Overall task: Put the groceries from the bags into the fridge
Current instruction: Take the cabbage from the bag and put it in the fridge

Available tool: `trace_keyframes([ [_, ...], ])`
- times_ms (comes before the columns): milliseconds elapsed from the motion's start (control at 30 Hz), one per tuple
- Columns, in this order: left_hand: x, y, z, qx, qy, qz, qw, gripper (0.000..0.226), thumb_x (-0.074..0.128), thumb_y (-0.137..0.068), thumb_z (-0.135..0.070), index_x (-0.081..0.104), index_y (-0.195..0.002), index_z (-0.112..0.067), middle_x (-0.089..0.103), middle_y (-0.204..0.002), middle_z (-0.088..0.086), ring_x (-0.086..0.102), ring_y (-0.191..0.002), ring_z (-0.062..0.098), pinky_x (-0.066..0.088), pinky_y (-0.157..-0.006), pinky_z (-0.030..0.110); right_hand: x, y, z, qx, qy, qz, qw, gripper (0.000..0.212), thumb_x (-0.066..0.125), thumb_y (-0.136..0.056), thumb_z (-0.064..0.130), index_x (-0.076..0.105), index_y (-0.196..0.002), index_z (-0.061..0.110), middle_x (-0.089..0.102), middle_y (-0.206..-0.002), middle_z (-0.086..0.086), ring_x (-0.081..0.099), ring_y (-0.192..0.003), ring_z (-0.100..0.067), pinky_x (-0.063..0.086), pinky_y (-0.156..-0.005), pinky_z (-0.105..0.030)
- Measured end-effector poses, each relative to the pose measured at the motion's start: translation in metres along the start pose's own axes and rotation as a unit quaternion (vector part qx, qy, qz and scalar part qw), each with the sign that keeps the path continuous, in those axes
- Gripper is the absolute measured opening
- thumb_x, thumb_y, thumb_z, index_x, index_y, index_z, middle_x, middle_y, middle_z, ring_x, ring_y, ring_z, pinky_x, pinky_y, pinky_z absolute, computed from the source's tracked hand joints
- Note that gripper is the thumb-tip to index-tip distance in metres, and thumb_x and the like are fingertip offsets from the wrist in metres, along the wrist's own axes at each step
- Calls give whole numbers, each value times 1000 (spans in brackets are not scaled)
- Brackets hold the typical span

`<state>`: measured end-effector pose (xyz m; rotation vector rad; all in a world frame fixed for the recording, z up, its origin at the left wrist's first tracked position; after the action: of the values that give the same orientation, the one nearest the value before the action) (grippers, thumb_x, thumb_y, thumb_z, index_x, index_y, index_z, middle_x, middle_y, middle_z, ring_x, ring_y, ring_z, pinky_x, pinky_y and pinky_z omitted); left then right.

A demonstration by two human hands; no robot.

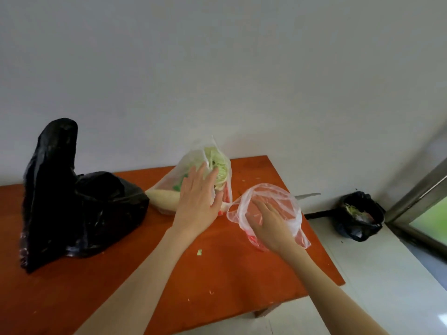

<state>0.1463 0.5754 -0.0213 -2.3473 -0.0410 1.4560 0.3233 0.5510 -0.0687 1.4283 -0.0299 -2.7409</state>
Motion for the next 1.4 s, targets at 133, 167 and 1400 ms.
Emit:
trace_keyframes([
  [133, 13, -61, 18, 29, -49, 5, 998, 54, 37, -96, -39, 21, -146, -26, 4, -158, 3, -5, -145, 23, 3, -118, 46, 8, -45, -1, 35, -46, -10, 998, 44, 42, -96, 34, 40, -138, 22, 47, -141, -3, 47, -126, -21, 43, -103, -41],
  [167, 15, -77, 24, 29, -54, 5, 998, 54, 34, -96, -42, 20, -146, -26, 5, -158, 2, -5, -145, 23, 1, -117, 47, 10, -58, -2, 41, -58, -10, 997, 43, 43, -96, 34, 42, -137, 22, 48, -139, -4, 49, -124, -22, 44, -102, -42],
  [1400, 111, -88, 216, -551, 498, 109, 661, 33, 47, -91, -49, 52, -101, -18, 34, -60, -3, 35, -51, 11, 35, -48, 23, 138, -138, -31, 108, -38, 132, 985, 35, 36, -99, 26, 61, -114, 7, 61, -79, 1, 53, -60, -7, 39, -55, -19],
])
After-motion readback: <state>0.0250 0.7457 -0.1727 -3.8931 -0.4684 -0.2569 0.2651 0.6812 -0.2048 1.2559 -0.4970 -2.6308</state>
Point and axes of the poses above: each hand's wrist, its own y-axis away from the middle knuckle, its own x-axis out of the palm, z = x × y, the point moved 3 cm from there along -y, towards the middle knuckle
